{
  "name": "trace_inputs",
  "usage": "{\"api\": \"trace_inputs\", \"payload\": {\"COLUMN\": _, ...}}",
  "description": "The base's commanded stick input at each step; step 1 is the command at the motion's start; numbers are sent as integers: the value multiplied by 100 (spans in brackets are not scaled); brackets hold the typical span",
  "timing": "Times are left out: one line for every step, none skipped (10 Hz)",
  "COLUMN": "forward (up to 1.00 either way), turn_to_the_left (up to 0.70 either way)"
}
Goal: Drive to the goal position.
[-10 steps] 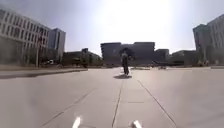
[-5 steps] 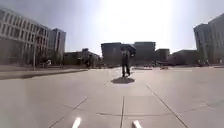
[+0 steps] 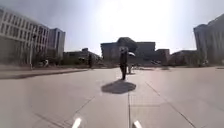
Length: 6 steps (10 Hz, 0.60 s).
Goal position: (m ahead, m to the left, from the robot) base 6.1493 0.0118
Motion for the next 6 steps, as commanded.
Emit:
{"api": "trace_inputs", "payload": {"forward": 100, "turn_to_the_left": 0}}
{"api": "trace_inputs", "payload": {"forward": 100, "turn_to_the_left": 0}}
{"api": "trace_inputs", "payload": {"forward": 100, "turn_to_the_left": 0}}
{"api": "trace_inputs", "payload": {"forward": 100, "turn_to_the_left": 0}}
{"api": "trace_inputs", "payload": {"forward": 100, "turn_to_the_left": 0}}
{"api": "trace_inputs", "payload": {"forward": 100, "turn_to_the_left": 0}}
